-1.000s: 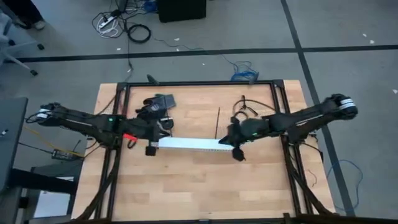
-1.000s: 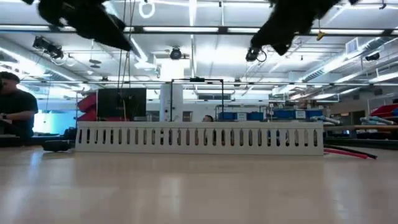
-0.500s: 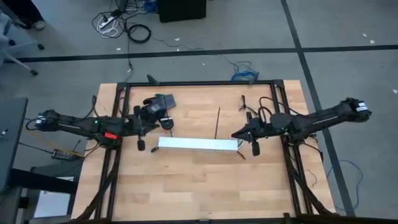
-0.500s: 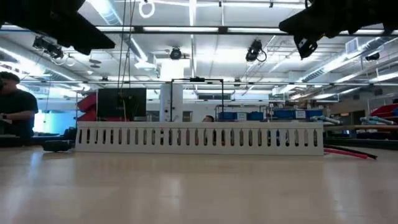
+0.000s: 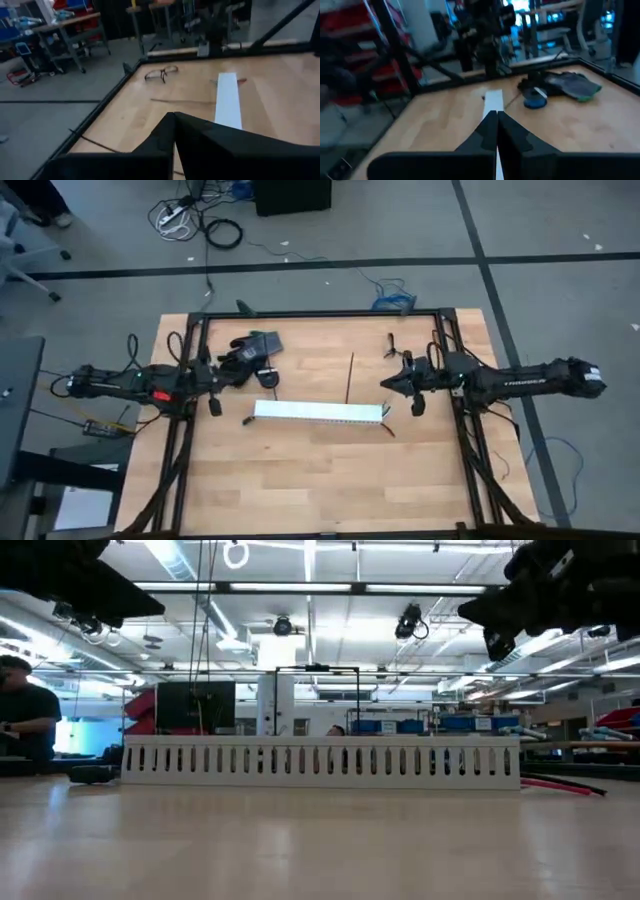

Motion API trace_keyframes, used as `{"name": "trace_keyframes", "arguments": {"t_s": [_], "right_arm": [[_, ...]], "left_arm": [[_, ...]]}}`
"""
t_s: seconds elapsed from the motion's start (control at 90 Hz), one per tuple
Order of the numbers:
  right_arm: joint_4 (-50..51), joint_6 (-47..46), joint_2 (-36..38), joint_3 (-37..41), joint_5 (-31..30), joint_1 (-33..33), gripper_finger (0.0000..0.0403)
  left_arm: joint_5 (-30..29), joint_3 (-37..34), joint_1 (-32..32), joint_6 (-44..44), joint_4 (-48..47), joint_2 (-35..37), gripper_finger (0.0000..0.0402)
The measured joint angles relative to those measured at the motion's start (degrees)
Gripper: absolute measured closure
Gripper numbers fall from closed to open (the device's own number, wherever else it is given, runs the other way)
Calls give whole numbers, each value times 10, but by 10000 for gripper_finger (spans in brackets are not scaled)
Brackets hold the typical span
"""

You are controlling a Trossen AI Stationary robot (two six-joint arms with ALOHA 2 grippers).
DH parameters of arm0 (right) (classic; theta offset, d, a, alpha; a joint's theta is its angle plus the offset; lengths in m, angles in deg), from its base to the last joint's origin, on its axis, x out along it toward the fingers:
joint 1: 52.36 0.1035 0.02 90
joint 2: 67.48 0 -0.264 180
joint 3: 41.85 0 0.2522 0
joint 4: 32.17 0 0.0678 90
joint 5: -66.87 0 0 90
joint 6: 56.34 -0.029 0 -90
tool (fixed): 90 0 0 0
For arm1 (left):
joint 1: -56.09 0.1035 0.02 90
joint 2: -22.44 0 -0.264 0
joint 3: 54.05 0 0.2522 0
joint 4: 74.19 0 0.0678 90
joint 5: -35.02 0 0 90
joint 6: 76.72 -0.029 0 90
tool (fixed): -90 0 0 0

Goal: Ziptie cables
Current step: Return to Home Position

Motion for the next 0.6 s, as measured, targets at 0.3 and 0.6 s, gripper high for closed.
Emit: {"name": "trace_keyframes", "arguments": {"t_s": [0.3,0.6], "right_arm": [[-2,-9,-3,14,22,-40,403],[20,-6,11,14,1,-40,403]], "left_arm": [[-12,-79,12,-24,96,7,401],[-21,-99,34,-22,65,73,401]]}}
